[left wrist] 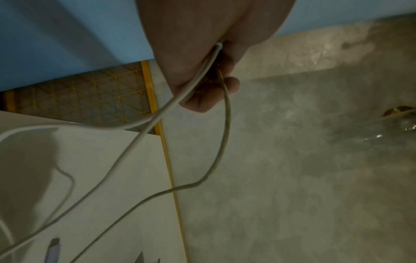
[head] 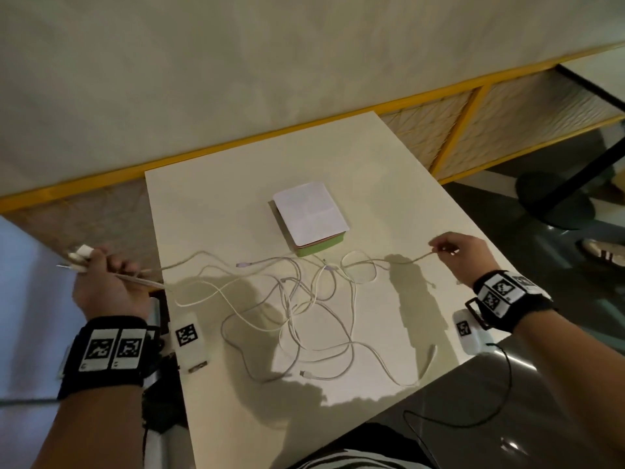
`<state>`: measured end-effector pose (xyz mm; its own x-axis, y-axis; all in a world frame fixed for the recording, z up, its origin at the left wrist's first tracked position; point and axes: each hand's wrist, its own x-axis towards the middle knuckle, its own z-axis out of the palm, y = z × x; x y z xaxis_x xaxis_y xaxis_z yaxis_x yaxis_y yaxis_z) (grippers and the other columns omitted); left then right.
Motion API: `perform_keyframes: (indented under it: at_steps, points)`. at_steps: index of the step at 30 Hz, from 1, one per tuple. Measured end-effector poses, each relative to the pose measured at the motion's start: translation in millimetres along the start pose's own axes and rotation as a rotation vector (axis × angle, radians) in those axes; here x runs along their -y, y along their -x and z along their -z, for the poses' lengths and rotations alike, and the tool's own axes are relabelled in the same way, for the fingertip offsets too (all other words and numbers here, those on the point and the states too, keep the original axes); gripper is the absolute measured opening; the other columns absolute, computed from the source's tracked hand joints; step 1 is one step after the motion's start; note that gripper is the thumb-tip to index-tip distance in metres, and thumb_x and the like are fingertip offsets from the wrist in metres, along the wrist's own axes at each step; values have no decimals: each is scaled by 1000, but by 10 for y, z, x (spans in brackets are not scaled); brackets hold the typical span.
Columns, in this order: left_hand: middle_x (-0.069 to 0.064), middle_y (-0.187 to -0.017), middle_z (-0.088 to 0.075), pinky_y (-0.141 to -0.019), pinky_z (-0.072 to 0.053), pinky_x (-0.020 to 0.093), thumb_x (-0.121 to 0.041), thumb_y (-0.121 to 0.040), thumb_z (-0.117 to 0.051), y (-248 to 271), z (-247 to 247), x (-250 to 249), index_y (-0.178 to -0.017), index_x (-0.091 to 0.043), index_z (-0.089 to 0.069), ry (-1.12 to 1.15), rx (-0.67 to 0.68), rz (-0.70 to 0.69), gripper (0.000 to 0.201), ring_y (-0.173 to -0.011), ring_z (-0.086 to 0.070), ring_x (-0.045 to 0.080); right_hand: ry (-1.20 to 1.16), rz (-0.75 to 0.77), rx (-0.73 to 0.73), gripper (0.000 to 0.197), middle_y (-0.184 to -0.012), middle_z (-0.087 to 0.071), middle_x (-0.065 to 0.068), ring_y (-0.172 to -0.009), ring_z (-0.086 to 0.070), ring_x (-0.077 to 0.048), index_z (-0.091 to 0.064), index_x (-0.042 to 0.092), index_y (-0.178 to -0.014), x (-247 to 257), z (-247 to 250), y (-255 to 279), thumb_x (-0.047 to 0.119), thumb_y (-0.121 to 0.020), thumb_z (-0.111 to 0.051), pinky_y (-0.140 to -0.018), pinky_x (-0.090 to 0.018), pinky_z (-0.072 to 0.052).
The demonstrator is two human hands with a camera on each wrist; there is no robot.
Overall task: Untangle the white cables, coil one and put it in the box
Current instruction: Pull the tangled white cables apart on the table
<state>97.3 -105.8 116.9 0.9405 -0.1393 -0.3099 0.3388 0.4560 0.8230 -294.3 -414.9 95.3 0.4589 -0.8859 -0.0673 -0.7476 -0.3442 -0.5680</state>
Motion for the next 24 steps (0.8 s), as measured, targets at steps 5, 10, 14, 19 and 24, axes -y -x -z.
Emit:
perform_keyframes:
  at_steps: [5,10,14,19,24]
  points:
    - [-10,-51,-31,-48,-29,18,-23,-94,-39,8,53,-33,-71,-24,-50,27,73,58,25,-43,-25,7,135,-51,165,31,-98,-69,-12,-89,-63,-30,-71,11,-92,-366,-361,151,-9,-78,-53,-86,-33,-48]
    - [-9,-48,-27,-40,-21,18,-23,-93,-41,159,-29,141,-67,-27,-44,-74,93,166,26,-41,-22,7,202,4,339,40,-113,-62,-15,-107,-58,-31,-68,9,-103,-222,-809,88,-10,-82,-40,-92,-30,-42]
    - [-9,-48,-30,-39,-19,18,-21,-93,-41,254,-38,240,-64,-26,-43,-89,98,192,30,-39,-25,6,301,1,477,37,-125,-55,-10,-116,-53,-28,-61,15,-113,-7,-1060,40,-1,-85,-43,-97,-33,-42]
    - [-9,-48,-30,-39,-20,17,-19,-91,-43,207,-33,311,-64,-26,-41,-90,91,223,28,-39,-25,5,388,104,477,36,-130,-47,-8,-122,-44,-30,-53,21,-122,387,-1382,-41,17,-87,-52,-101,-42,-40]
    - [-9,-50,-28,-38,-20,18,-17,-89,-46,194,-126,331,-63,-25,-35,-96,103,234,30,-40,-25,6,281,129,519,50,-133,-43,-12,-119,-47,-35,-39,19,-135,811,-1841,-204,18,-87,-52,-98,-47,-43]
